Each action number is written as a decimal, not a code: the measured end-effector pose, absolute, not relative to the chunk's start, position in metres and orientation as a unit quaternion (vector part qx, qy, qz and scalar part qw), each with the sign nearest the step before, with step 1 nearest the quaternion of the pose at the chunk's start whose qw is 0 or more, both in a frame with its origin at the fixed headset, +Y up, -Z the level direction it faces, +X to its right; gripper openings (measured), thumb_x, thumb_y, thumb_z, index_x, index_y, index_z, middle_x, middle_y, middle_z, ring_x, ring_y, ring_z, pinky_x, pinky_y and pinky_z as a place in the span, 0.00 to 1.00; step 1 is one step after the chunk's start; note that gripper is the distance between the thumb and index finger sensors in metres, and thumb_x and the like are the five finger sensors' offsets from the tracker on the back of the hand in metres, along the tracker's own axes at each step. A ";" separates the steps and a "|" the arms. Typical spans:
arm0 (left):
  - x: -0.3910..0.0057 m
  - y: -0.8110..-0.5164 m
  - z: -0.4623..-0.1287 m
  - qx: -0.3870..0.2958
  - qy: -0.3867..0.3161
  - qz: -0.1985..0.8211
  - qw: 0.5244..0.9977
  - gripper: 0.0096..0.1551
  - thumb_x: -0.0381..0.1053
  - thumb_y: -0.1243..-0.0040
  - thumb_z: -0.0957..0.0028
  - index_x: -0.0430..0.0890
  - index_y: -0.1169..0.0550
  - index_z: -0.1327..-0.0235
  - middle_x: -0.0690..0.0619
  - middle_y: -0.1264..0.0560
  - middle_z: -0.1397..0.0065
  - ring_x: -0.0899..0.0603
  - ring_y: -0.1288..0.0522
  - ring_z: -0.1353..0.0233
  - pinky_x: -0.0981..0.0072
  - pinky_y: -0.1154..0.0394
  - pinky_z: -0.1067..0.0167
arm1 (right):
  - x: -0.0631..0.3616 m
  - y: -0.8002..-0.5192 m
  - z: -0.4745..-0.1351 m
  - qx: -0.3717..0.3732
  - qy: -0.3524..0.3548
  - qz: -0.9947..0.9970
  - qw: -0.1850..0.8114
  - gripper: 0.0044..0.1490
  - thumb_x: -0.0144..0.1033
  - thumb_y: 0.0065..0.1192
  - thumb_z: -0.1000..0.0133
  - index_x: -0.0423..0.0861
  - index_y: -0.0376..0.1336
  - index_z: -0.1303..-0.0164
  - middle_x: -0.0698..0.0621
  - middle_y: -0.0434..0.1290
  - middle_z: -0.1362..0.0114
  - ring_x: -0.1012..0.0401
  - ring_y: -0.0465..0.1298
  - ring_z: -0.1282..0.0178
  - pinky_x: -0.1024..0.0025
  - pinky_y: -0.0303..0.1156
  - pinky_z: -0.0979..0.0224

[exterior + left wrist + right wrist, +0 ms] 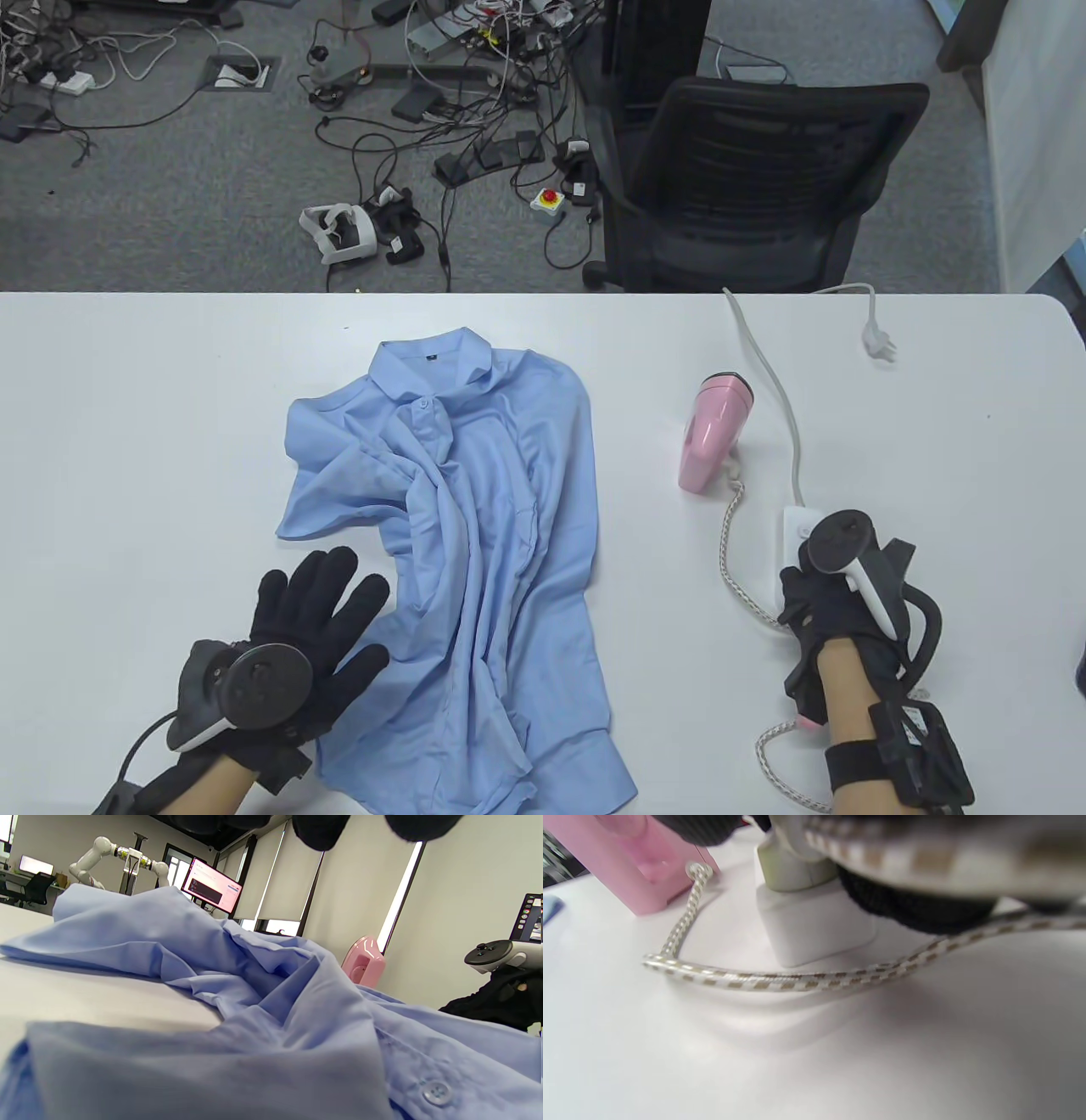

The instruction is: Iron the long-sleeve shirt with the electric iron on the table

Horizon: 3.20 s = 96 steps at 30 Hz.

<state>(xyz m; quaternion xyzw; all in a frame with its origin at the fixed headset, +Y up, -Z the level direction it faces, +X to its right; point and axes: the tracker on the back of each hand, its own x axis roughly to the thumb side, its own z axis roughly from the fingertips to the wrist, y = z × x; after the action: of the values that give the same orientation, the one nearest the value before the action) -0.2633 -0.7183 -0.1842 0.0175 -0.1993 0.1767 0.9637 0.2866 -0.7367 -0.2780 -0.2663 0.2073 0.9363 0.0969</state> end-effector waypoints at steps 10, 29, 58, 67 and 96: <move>-0.268 -0.719 -0.188 0.012 -0.193 0.183 0.964 0.39 0.71 0.54 0.46 0.60 0.42 0.22 0.46 0.55 0.12 0.34 0.54 0.15 0.27 0.60 0.28 | 0.282 -0.725 -0.309 -0.295 0.167 0.940 0.045 0.48 0.65 0.42 0.55 0.55 0.42 0.26 0.43 0.45 0.24 0.43 0.56 0.27 0.46 0.62 0.32; -0.263 -0.724 -0.189 -0.020 -0.202 0.179 0.963 0.39 0.71 0.54 0.46 0.60 0.43 0.22 0.46 0.55 0.12 0.34 0.54 0.15 0.27 0.60 0.28 | 0.282 -0.752 -0.326 -0.257 0.246 0.933 0.060 0.41 0.58 0.46 0.51 0.60 0.38 0.31 0.41 0.63 0.31 0.49 0.75 0.40 0.51 0.74 0.40; -0.259 -0.718 -0.185 0.004 -0.217 0.173 0.961 0.39 0.71 0.55 0.46 0.61 0.43 0.22 0.46 0.56 0.12 0.34 0.55 0.15 0.27 0.60 0.28 | 0.254 -0.654 -0.307 -0.229 0.039 0.973 0.000 0.52 0.66 0.46 0.57 0.57 0.33 0.29 0.44 0.60 0.28 0.44 0.70 0.35 0.47 0.69 0.37; -0.256 -0.718 -0.184 0.007 -0.223 0.172 0.960 0.39 0.71 0.55 0.46 0.61 0.44 0.22 0.46 0.56 0.12 0.34 0.55 0.15 0.27 0.61 0.28 | 0.172 -0.601 -0.253 -0.089 -0.094 0.992 0.013 0.53 0.66 0.47 0.57 0.49 0.42 0.27 0.44 0.60 0.32 0.45 0.67 0.34 0.46 0.67 0.34; -0.259 -0.727 -0.188 0.004 -0.204 0.187 0.961 0.39 0.71 0.54 0.46 0.61 0.43 0.22 0.46 0.54 0.12 0.35 0.54 0.15 0.28 0.60 0.28 | 0.043 -0.774 -0.175 0.112 0.281 0.943 -0.138 0.49 0.63 0.55 0.62 0.32 0.59 0.49 0.41 0.71 0.53 0.51 0.78 0.61 0.56 0.77 0.57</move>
<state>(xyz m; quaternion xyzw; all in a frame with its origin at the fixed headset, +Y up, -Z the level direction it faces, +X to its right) -0.2592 -0.7272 -0.1883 0.0036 -0.2036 0.1872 0.9610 0.0431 -0.7740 -0.1745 0.1119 0.2808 0.9431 -0.1382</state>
